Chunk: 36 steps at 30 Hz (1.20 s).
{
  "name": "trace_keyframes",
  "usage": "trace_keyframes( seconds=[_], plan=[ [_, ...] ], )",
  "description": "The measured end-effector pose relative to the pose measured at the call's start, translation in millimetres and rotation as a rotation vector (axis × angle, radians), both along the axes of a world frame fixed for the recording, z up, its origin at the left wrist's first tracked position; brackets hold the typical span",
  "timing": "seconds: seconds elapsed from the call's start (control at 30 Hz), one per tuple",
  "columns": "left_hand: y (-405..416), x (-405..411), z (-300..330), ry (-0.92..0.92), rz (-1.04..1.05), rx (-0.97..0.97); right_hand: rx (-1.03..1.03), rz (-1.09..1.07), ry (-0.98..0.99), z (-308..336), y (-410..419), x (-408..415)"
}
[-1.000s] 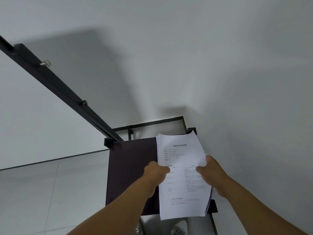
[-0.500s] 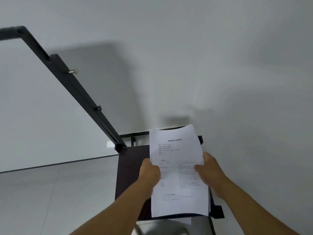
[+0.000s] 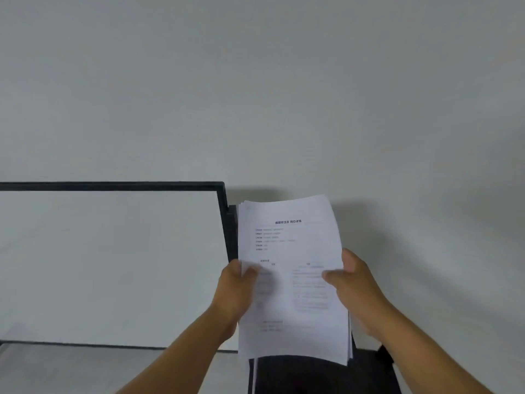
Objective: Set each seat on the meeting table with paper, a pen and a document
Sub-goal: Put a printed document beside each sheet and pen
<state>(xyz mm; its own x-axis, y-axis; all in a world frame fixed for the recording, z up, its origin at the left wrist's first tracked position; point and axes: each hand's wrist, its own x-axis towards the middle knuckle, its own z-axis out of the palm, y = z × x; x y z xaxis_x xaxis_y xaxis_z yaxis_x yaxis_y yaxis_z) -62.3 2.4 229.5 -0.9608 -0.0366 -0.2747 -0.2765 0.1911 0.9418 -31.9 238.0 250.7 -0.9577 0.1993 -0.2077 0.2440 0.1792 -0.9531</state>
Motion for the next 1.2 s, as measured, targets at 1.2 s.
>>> trace_keyframes(
  seconds=[1.2],
  plan=[
    [-324, 233, 259, 0.758, 0.898, -0.244, -0.309, 0.753, 0.561, 243, -389, 42]
  ],
)
